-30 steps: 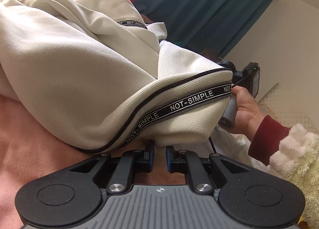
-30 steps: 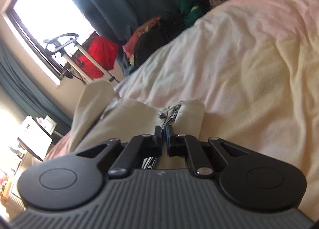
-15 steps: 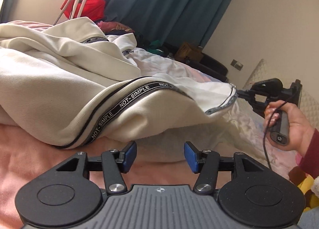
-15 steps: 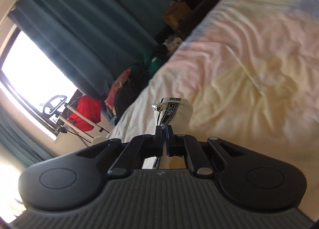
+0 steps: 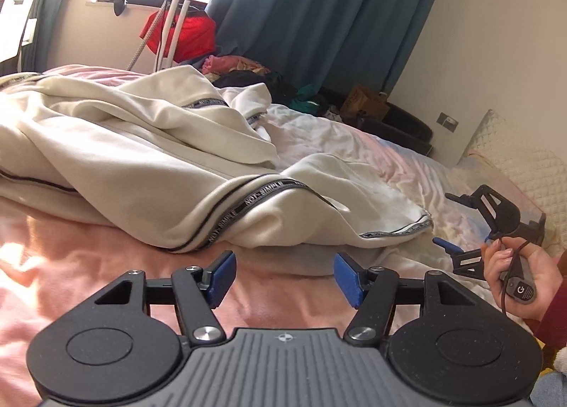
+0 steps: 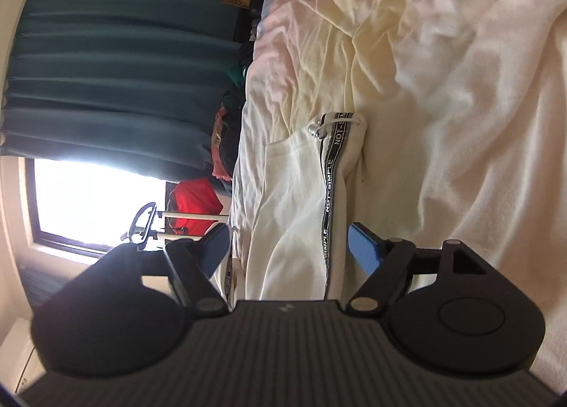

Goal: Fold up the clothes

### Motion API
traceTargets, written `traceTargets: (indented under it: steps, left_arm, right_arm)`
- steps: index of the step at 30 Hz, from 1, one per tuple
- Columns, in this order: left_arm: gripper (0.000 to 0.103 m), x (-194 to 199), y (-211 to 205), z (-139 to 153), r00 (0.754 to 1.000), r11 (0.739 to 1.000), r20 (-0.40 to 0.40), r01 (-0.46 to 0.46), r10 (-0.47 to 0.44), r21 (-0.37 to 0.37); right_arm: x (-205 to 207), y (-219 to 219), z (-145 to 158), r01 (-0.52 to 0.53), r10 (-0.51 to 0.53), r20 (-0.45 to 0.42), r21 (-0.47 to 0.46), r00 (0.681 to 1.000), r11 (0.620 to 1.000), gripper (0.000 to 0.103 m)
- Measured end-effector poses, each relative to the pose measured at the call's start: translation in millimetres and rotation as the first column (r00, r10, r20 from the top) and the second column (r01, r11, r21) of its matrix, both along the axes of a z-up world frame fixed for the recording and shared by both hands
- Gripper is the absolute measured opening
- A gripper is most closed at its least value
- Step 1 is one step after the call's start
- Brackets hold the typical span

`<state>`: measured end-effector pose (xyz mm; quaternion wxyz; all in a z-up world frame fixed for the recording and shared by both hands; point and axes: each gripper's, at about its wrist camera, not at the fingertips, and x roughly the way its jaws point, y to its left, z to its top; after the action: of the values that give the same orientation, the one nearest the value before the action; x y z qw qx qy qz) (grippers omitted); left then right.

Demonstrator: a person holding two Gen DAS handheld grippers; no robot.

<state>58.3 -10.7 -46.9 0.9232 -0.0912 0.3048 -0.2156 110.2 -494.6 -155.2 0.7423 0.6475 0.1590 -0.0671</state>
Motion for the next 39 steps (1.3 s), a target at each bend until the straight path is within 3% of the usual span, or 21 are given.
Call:
traceTargets:
  steps: [5,7,9,11,14,16,18,22,27,30,33,36,39]
  left_arm:
    - [0.069,-19,36,30,1.0,0.997,0.01,-0.016,0.016,0.069]
    - [0.075,-24,46,32,0.999,0.993,0.027,-0.027,0.024,0.116]
    - [0.076,-25,59,27,0.997,0.989,0.032,-0.067,0.063,0.13]
    - [0.076,-21,73,14,0.99,0.986,0.008,-0.139,0.138,0.095]
    - [0.076,-11,85,-8,0.955,0.957,-0.07,-0.286,0.289,0.053]
    - [0.075,-2,87,-18,0.941,0.949,-0.124,-0.312,0.315,0.043]
    - [0.075,1,85,-18,0.946,0.952,-0.112,-0.302,0.305,0.043]
    - [0.078,1,78,-18,0.956,0.96,-0.092,-0.277,0.279,0.04]
    - [0.078,4,64,-27,0.961,0.969,-0.126,-0.242,0.246,0.052]
    - [0.078,1,60,-27,0.965,0.97,-0.109,-0.233,0.24,0.072]
    - [0.078,-1,62,-25,0.966,0.972,-0.11,-0.229,0.233,0.044]
    - [0.078,-2,65,-23,0.965,0.971,-0.111,-0.237,0.237,0.012]
    - [0.078,-3,68,-18,0.962,0.968,-0.112,-0.251,0.248,-0.013]
  right_arm:
    - [21,6,0,-0.015,0.012,-0.034,-0.099,0.999,0.995,0.069]
    - [31,6,-1,-0.008,0.002,-0.048,-0.126,0.999,0.992,0.06]
    - [39,4,-4,0.013,-0.023,-0.07,-0.143,0.997,0.99,0.058]
    - [45,1,-9,0.032,-0.044,-0.071,-0.157,0.997,0.987,0.053]
    - [47,-7,-16,0.056,-0.071,-0.076,-0.186,0.995,0.981,0.034]
    - [50,-10,-19,0.054,-0.07,-0.078,-0.198,0.994,0.979,0.022]
    - [53,-11,-21,0.04,-0.058,-0.082,-0.204,0.995,0.978,0.016]
    - [52,-6,-10,0.07,-0.092,-0.071,-0.275,0.993,0.959,0.01]
    - [35,-5,20,0.176,-0.177,0.028,-0.348,0.984,0.921,0.008]
    - [19,-20,28,0.259,-0.254,0.061,-0.327,0.965,0.909,0.008]
    - [6,-36,21,0.302,-0.306,0.033,-0.3,0.951,0.905,0.008]
    - [1,-41,5,0.284,-0.303,-0.037,-0.255,0.952,0.924,0.008]
    - [-8,-39,-6,0.293,-0.302,-0.039,-0.149,0.953,0.944,0.009]
